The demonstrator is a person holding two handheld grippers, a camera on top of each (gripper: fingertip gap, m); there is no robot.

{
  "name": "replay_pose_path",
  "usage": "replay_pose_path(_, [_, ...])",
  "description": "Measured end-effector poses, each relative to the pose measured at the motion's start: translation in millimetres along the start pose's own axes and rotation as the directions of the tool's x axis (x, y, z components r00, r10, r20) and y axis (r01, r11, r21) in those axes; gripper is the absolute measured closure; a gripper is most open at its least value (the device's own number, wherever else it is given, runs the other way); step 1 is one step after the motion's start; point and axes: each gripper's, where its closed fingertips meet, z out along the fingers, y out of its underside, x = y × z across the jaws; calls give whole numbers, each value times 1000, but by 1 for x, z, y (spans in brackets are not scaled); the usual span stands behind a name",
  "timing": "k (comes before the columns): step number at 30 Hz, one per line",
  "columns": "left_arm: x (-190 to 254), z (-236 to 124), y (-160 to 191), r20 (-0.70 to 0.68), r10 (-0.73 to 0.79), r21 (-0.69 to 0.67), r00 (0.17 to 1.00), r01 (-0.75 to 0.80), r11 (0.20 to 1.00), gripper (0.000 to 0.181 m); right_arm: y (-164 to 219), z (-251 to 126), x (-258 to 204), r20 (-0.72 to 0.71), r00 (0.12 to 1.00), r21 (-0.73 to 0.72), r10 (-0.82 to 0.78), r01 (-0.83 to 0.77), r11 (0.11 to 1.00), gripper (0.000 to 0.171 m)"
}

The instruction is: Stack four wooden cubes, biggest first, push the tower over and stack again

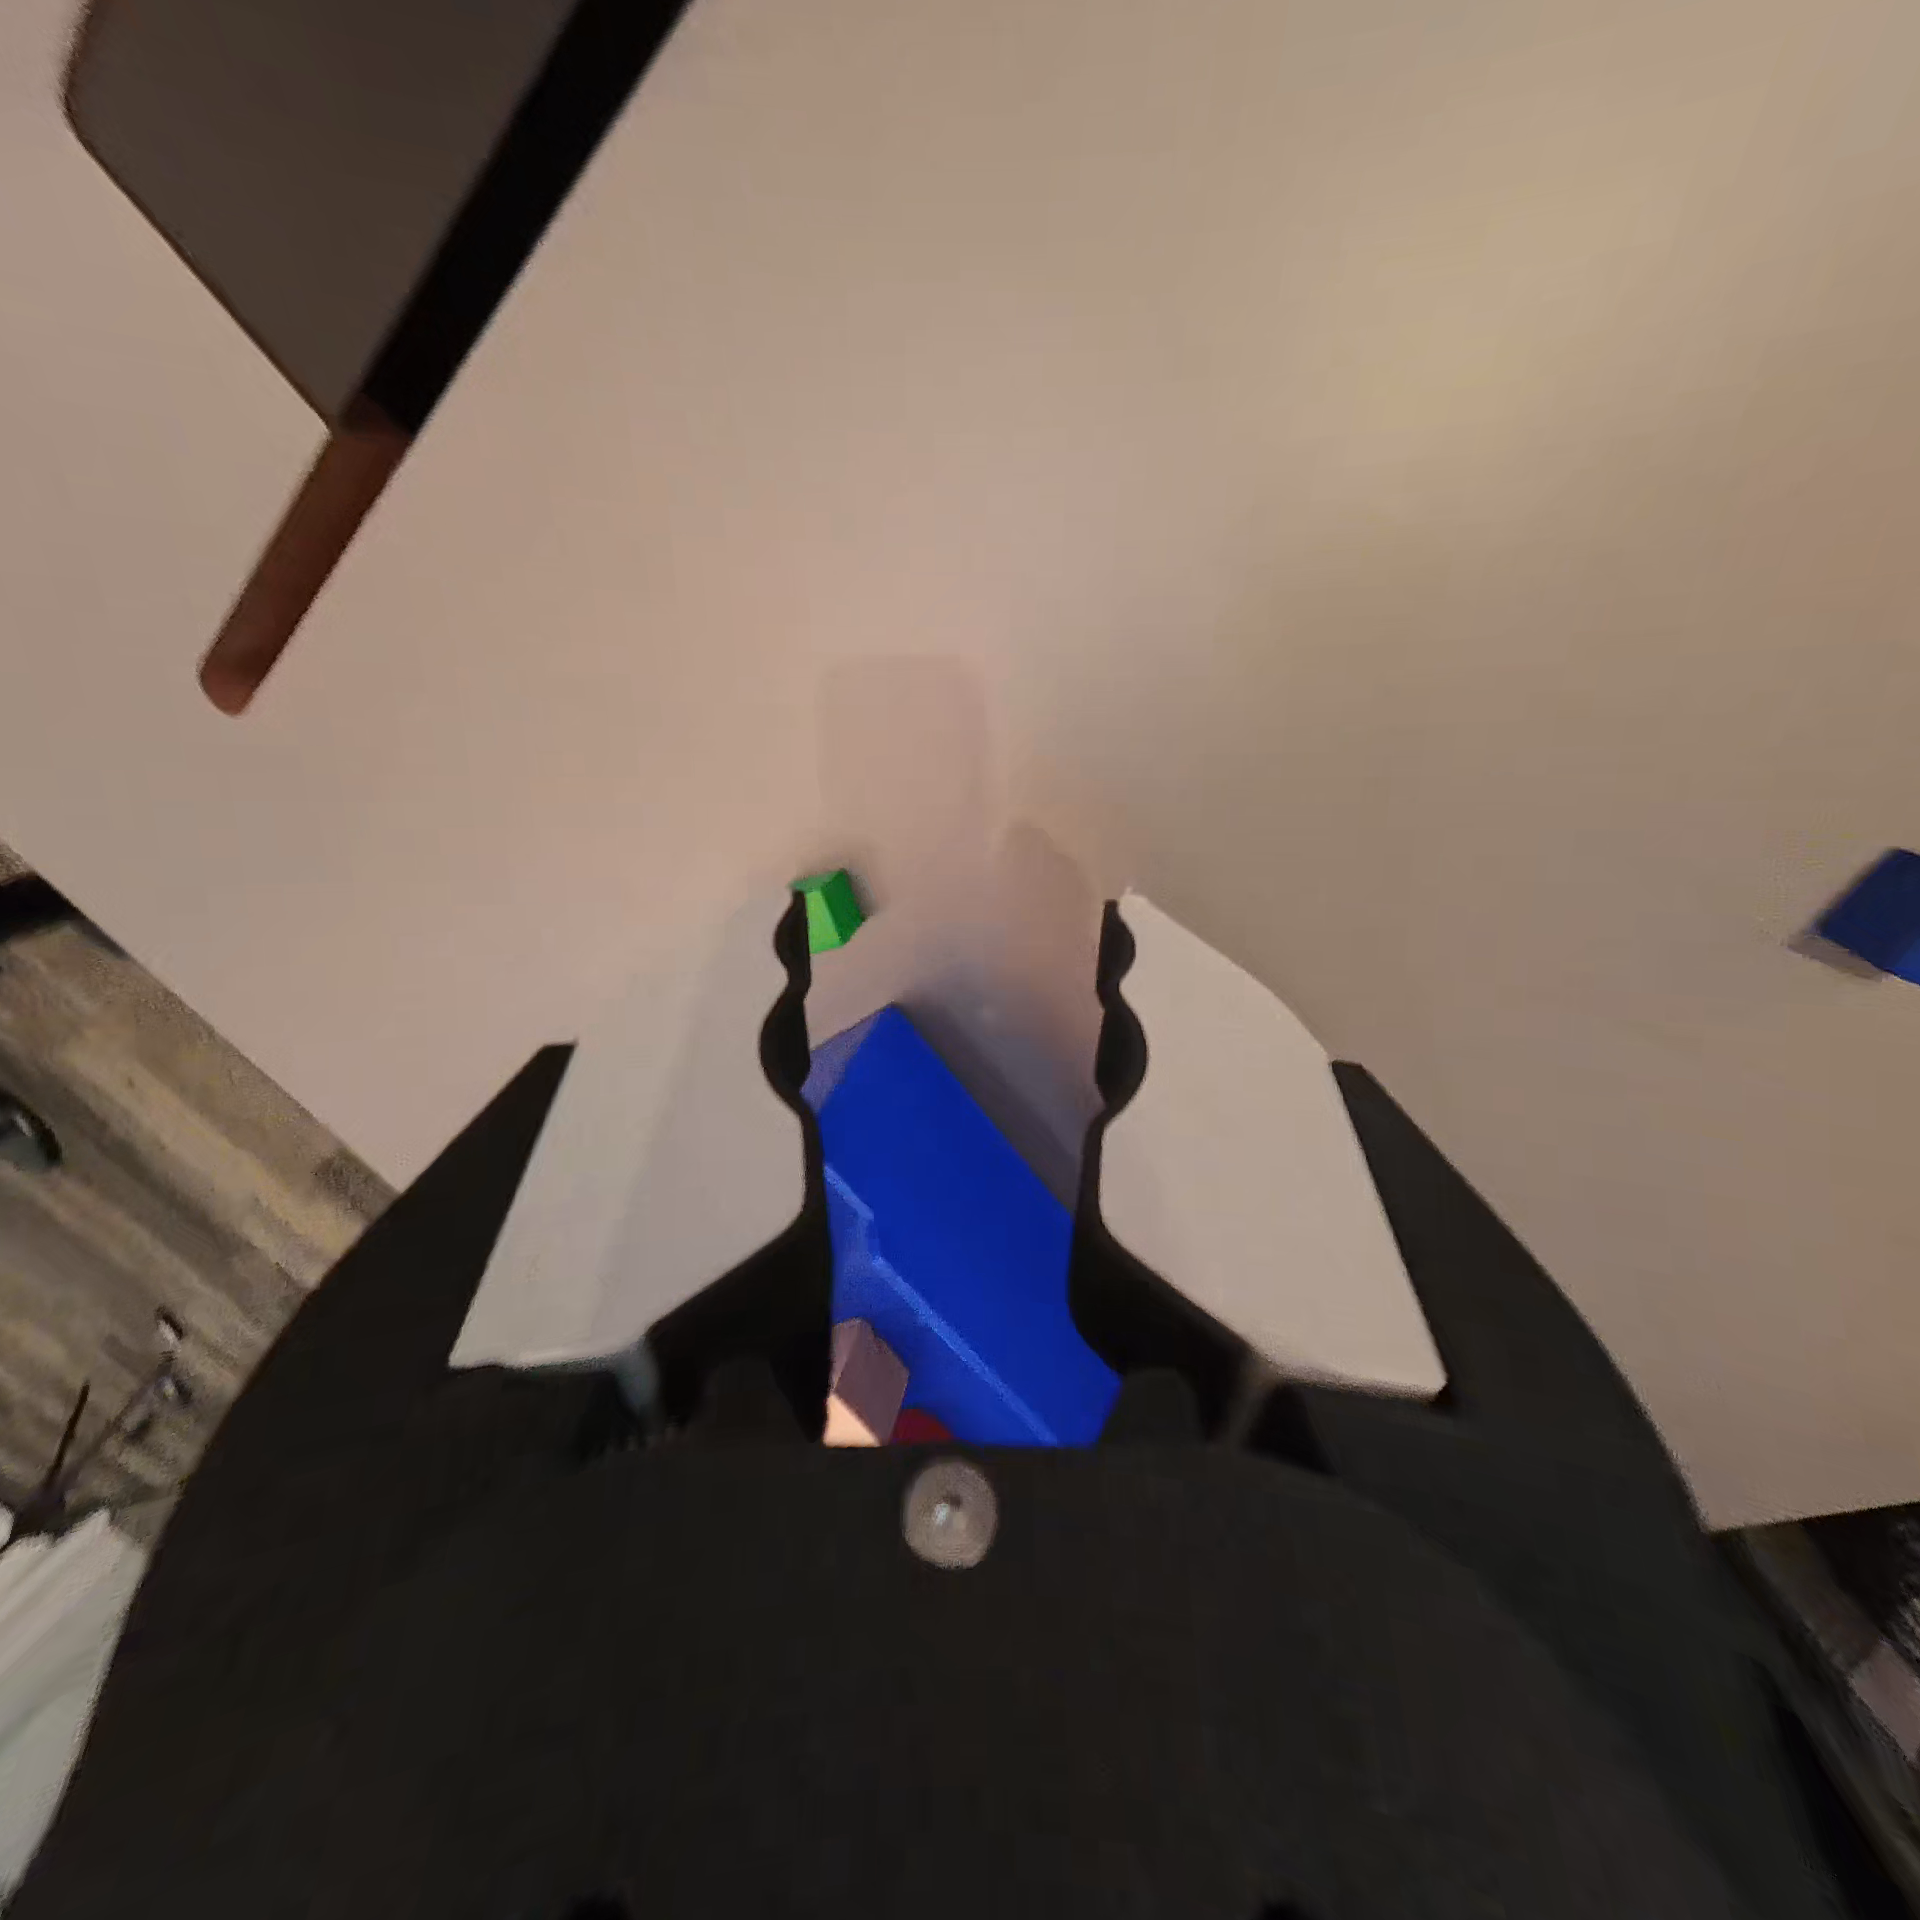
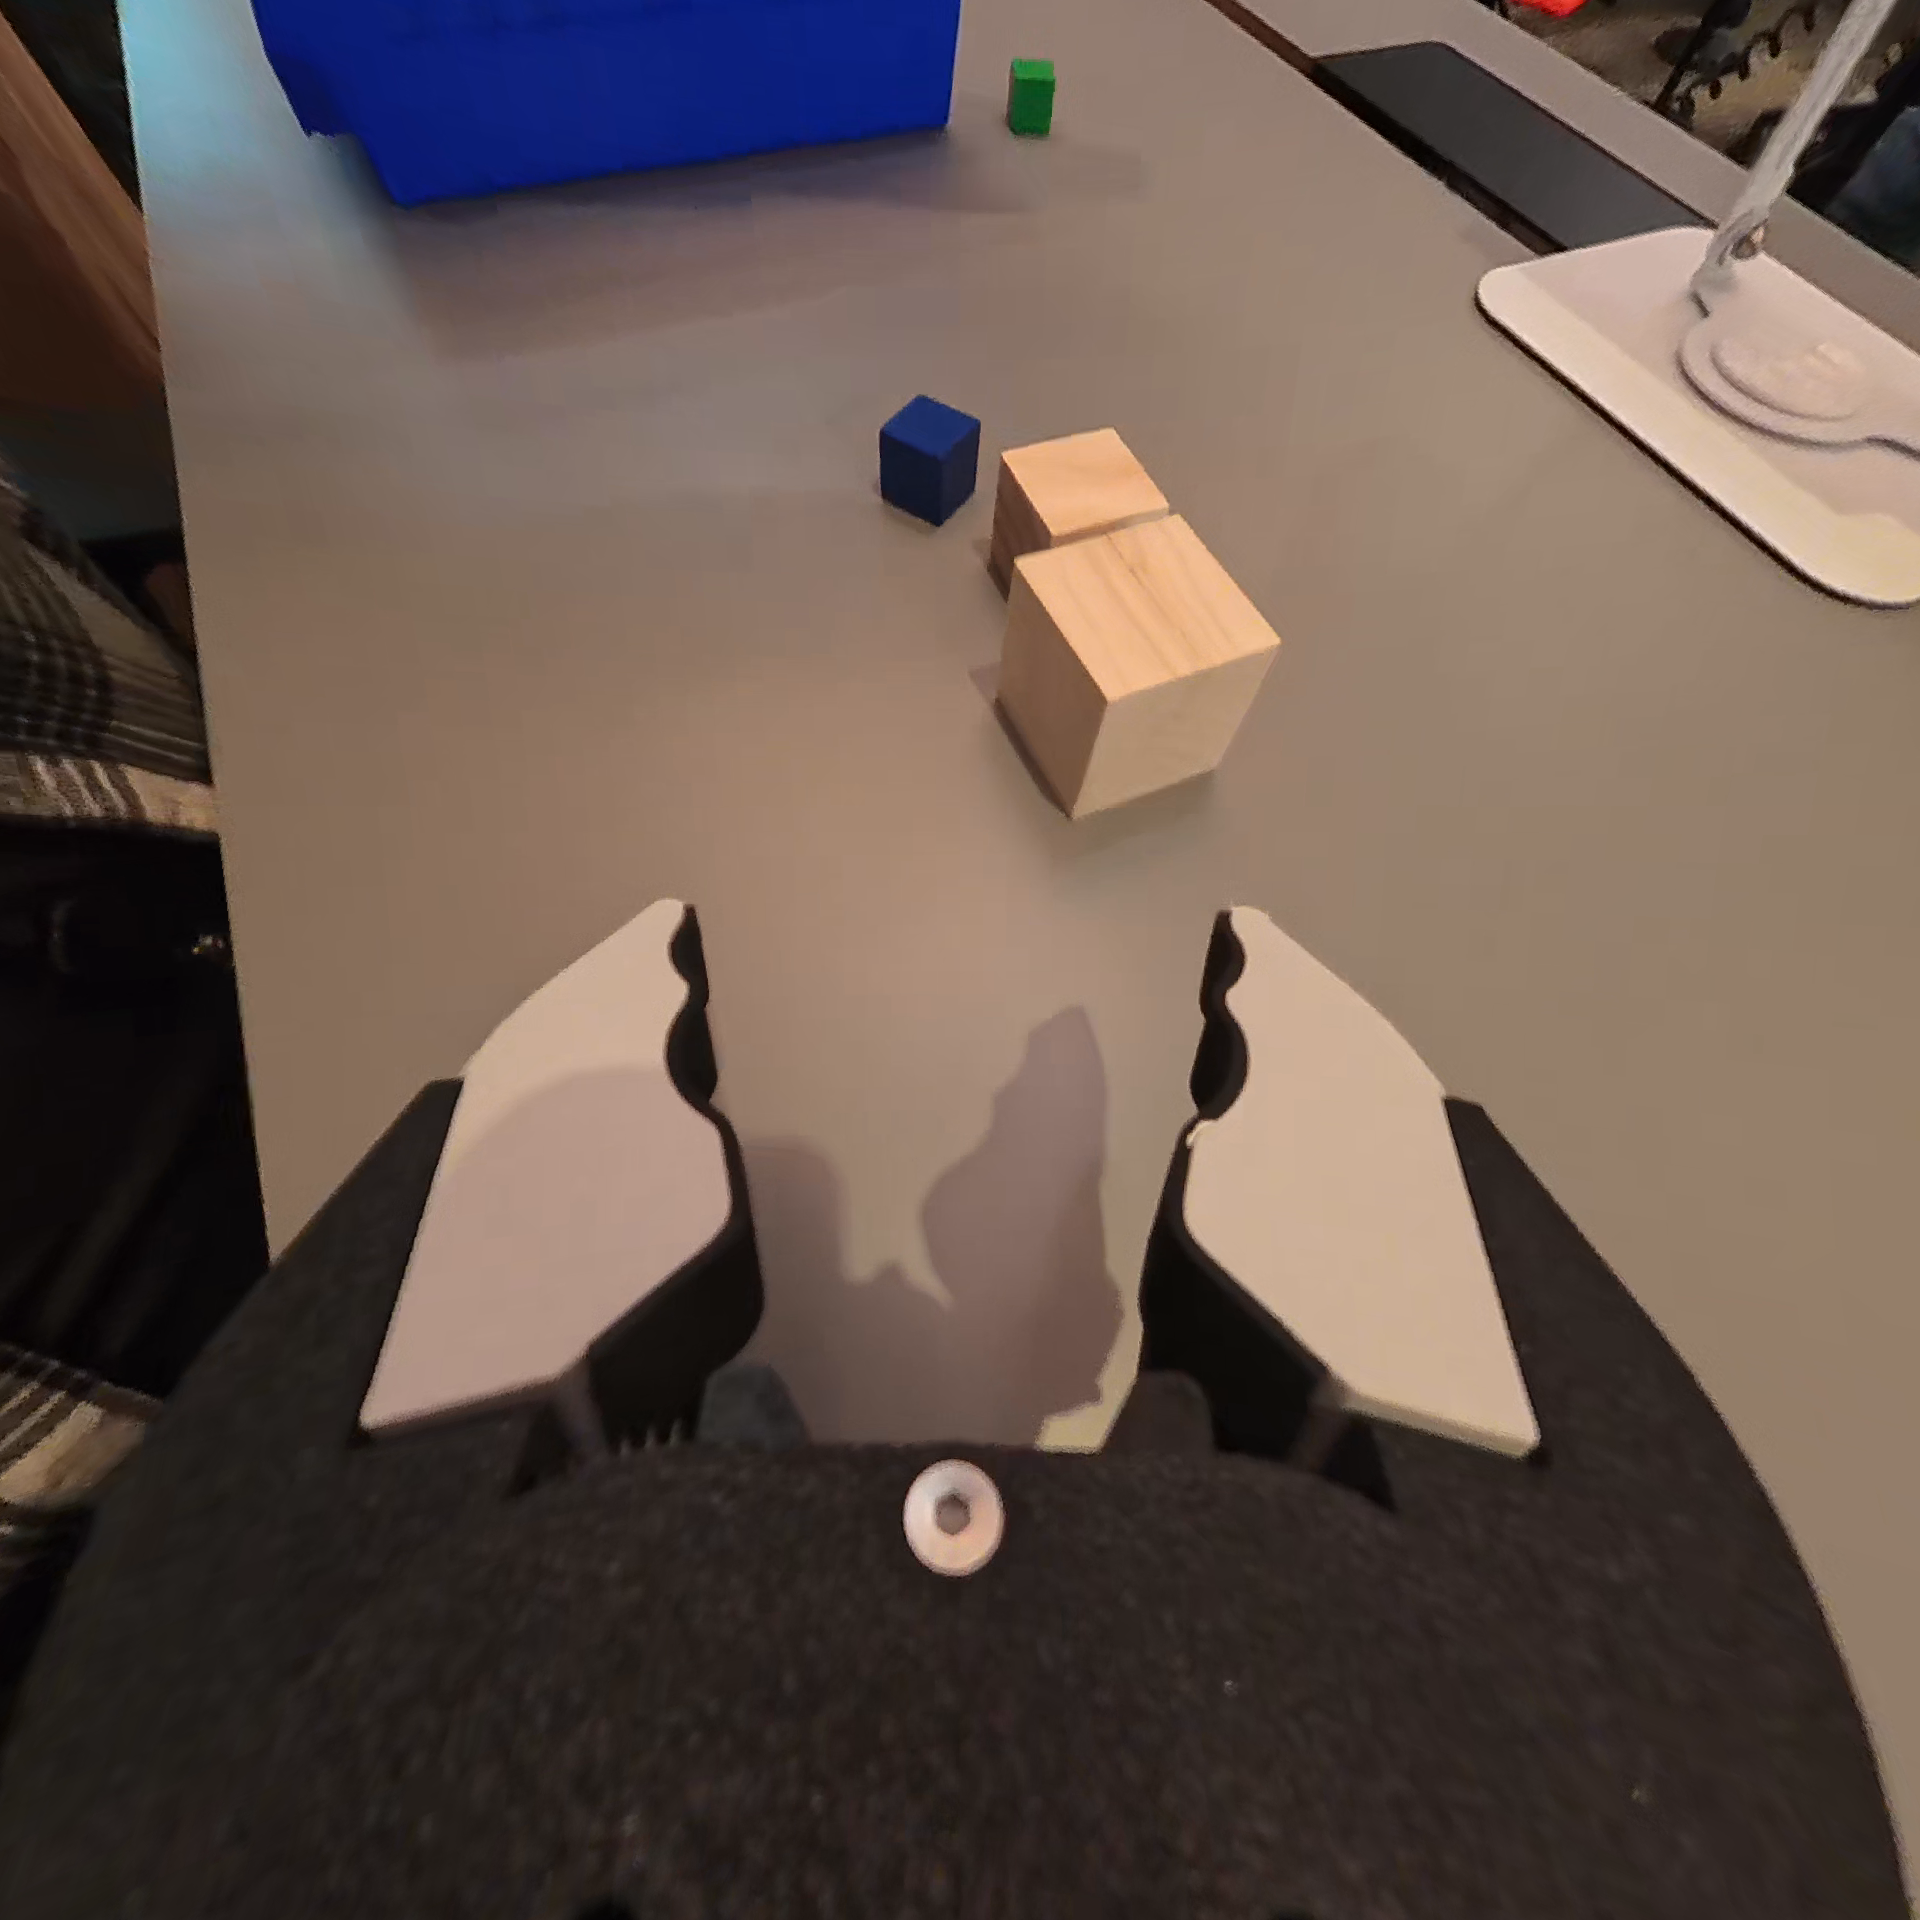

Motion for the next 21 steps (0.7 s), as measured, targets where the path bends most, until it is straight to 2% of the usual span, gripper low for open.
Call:
replay_pose_path(1, [-5, 11, 2, 1, -13, -51, 1000, 13, 999, 129, 3, -3, 2, -6, 1000, -8, 3, -3, 1000, 81])
replay_pose_path(6, [-23, 52, 24, 3, -62, -270, 998, 60, 961, 127, 7, -16, 7, -17, 1000, 5, 11, -11, 1000, 82])
replay_pose_path(12, [-37, 76, 39, -25, -125, -332, 992, 110, 937, 136, 12, -22, 6, -17, 1000, 1, 18, -18, 1000, 82])
replay_pose_path(21, [-49, 93, 59, -62, -213, -420, 975, 168, 892, 144, 11, -22, 6, -19, 1000, -21, 10, -11, 1000, 82])
